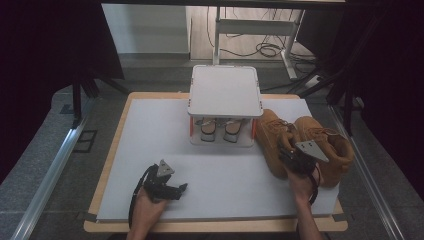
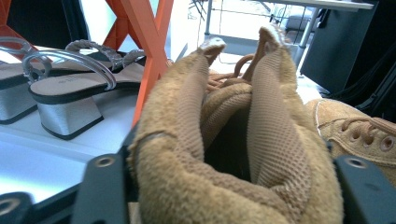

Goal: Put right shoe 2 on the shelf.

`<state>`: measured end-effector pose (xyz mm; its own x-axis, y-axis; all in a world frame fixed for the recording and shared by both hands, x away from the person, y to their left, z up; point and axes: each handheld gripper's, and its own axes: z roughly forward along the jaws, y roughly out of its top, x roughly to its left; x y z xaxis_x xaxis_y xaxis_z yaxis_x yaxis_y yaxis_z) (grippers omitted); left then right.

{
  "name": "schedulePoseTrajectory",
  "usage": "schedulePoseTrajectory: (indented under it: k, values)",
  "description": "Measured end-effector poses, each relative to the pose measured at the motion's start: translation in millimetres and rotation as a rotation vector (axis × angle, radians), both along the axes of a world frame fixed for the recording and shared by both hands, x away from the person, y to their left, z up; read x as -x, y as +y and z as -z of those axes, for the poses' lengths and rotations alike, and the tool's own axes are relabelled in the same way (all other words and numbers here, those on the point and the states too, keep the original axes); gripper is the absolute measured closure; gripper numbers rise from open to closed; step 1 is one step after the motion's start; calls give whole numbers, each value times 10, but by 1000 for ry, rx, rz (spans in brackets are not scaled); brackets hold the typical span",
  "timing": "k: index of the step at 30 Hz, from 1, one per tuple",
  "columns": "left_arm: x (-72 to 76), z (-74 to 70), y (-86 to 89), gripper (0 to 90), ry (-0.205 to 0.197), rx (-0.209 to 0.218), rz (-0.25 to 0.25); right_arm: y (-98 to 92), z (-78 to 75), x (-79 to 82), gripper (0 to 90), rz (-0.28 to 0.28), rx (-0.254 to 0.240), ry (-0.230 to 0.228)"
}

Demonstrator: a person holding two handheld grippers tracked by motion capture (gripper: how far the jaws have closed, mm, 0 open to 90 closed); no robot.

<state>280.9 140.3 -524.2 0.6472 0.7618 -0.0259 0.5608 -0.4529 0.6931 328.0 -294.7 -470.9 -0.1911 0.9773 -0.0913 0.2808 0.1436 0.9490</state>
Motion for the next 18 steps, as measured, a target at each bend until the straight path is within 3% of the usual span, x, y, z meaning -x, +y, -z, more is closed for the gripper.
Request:
schedulePoseTrajectory:
  k: [7,18]
  values:
    - [0,0,0,130,0,0,0,-25,-30,-11,474,-10,2,10]
    - [-1,0,0,130,0,1,0,-39,-169,3,485,-32,20,12]
